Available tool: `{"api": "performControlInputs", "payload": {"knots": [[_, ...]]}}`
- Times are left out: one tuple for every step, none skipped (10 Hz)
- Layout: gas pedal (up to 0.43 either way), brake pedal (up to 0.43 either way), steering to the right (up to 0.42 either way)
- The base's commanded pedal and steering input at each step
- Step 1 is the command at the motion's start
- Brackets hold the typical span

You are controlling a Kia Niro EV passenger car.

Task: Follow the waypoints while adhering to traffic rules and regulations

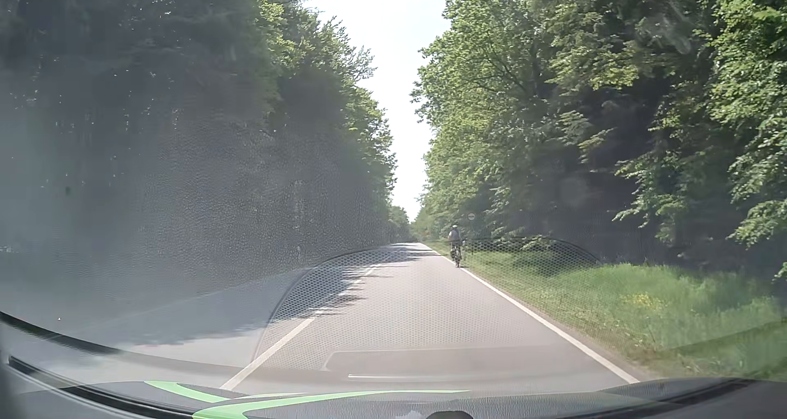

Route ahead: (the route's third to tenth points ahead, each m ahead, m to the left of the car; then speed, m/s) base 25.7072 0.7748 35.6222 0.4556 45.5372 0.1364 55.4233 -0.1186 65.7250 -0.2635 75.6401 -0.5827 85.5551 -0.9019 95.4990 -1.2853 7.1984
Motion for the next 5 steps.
{"api": "performControlInputs", "payload": {"knots": [[0.138, 0.0, -0.002], [0.138, 0.0, -0.002], [0.138, 0.0, -0.002], [0.138, 0.0, -0.002], [0.138, 0.0, -0.002]]}}
